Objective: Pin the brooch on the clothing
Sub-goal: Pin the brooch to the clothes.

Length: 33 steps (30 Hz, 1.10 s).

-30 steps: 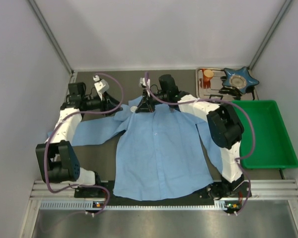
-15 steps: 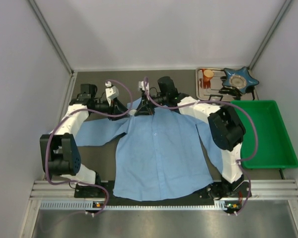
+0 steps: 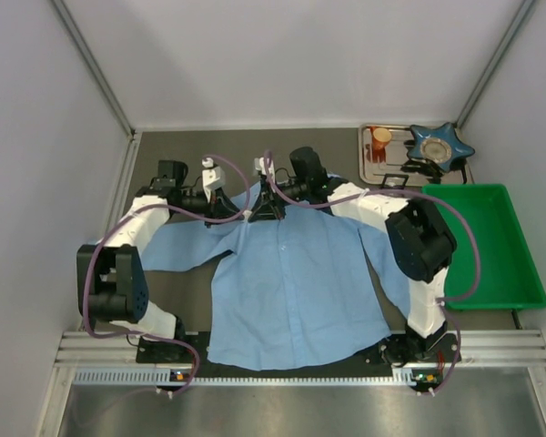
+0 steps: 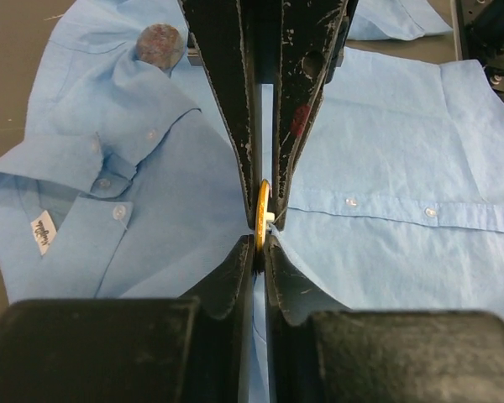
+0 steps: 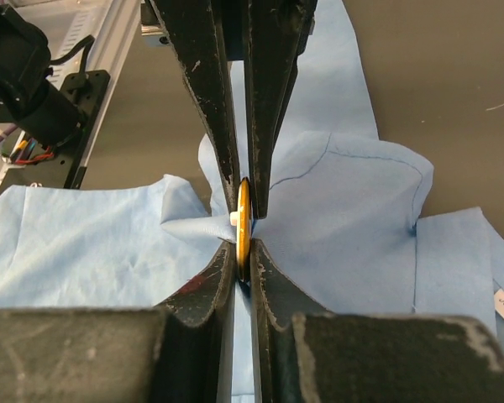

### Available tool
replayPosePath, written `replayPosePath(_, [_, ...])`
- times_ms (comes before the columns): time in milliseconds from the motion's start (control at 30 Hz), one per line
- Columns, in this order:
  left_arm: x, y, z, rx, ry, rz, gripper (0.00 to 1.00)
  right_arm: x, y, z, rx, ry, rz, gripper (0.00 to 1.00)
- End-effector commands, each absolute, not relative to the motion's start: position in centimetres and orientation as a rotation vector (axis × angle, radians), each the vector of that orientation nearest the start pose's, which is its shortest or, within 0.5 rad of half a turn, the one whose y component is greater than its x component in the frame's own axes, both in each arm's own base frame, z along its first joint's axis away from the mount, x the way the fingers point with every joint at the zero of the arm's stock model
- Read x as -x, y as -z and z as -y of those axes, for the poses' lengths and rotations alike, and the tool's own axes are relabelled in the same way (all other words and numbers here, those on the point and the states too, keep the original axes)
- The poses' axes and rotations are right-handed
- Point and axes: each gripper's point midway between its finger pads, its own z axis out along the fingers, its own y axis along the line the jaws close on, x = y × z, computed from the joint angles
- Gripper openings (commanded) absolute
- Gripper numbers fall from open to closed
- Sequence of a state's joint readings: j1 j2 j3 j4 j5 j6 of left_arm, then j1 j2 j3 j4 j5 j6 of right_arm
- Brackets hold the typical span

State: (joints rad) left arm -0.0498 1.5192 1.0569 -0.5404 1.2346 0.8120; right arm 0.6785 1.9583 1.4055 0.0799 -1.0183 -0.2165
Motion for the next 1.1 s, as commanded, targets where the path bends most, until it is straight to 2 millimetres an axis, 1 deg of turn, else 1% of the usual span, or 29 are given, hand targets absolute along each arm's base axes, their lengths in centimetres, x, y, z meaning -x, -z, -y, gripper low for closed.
replayPosePath(0, [-29.6,-16.7,17.4,-1.204,1.092,-1.578,0.05,-28.1,-20.2,-42.9,1.457,-1.317,-1.307,0.00])
replayPosePath(33, [-29.7,-16.6,17.4,-1.203,1.086,-1.579,0.02,-28.3,-19.7,-43.0,1.451,-1.323,-1.329,0.00])
replayPosePath(100, [-29.5,-15.8,17.3,-1.169,1.105,-1.621,0.00,-28.7,-19.7,-43.3,1.431,-1.342,-1.360,0.00])
replayPosePath(133, [-30.1,-15.6,17.3,-1.162,1.087,-1.617,0.00,-28.9,-19.1,-43.5,1.423,-1.359,-1.387,0.00])
replayPosePath(167, [-30.3,-15.5,17.3,-1.153,1.086,-1.619,0.00,-29.2,-19.4,-43.8,1.408,-1.373,-1.400,0.00])
replayPosePath(200, [-30.2,-15.2,17.3,-1.121,1.106,-1.651,0.00,-29.5,-19.4,-43.9,1.399,-1.380,-1.415,0.03])
replayPosePath(233, [-31.2,-15.3,17.2,-1.112,1.072,-1.631,0.00,-29.6,-19.1,-44.0,1.390,-1.391,-1.432,0.06])
replayPosePath(267, [-31.5,-15.2,17.2,-1.088,1.076,-1.643,0.00,-30.0,-18.9,-44.0,1.368,-1.413,-1.466,0.07])
replayPosePath(300, [-31.4,-15.0,17.2,-1.049,1.102,-1.674,0.00,-30.2,-18.8,-44.0,1.355,-1.422,-1.484,0.10])
replayPosePath(367, [-31.9,-14.5,17.1,-1.033,1.099,-1.686,0.00,-30.8,-18.4,-43.8,1.322,-1.438,-1.521,0.13])
replayPosePath(400, [-32.1,-14.5,17.1,-1.033,1.100,-1.685,0.00,-31.0,-18.4,-43.7,1.315,-1.438,-1.529,0.17])
replayPosePath(500, [-32.2,-14.2,17.2,-1.025,1.132,-1.686,0.00,-31.6,-17.9,-43.3,1.283,-1.464,-1.576,0.22])
replayPosePath(567, [-32.1,-14.3,17.3,-1.020,1.165,-1.674,0.00,-31.6,-17.9,-43.2,1.270,-1.491,-1.596,0.25])
replayPosePath(600, [-32.1,-14.1,17.3,-1.010,1.182,-1.684,0.00,-31.7,-17.7,-43.0,1.262,-1.503,-1.611,0.29])
replayPosePath(667, [-32.2,-14.0,17.1,-0.997,1.200,-1.686,0.00,-31.7,-17.8,-42.9,1.248,-1.523,-1.627,0.31])
replayPosePath(767, [-32.3,-14.1,17.1,-0.994,1.215,-1.678,0.00,-31.8,-17.6,-42.2,1.238,-1.532,-1.642,0.41])
replayPosePath(800, [-32.3,-14.1,17.0,-0.997,1.216,-1.674,0.00,-31.8,-17.4,-42.0,1.233,-1.532,-1.648,0.50])
replayPosePath(867, [-32.2,-14.0,16.9,-0.989,1.229,-1.682,0.00,-32.2,-17.4,-41.4,1.215,-1.519,-1.660,0.59])
replayPosePath(900, [-32.4,-14.0,16.9,-0.991,1.232,-1.679,0.00,-32.5,-17.5,-41.2,1.207,-1.512,-1.662,0.73])
replayPosePath(933, [-32.2,-13.9,16.9,-0.985,1.248,-1.688,0.00,-32.5,-17.4,-40.9,1.198,-1.507,-1.670,0.76])
replayPosePath(967, [-32.1,-13.9,16.9,-0.987,1.252,-1.687,0.00,-32.8,-17.5,-40.6,1.191,-1.499,-1.671,0.77])
replayPosePath(1067, [-32.2,-14.0,17.0,-0.993,1.264,-1.678,0.00,-32.9,-17.3,-40.4,1.185,-1.497,-1.674,0.77])
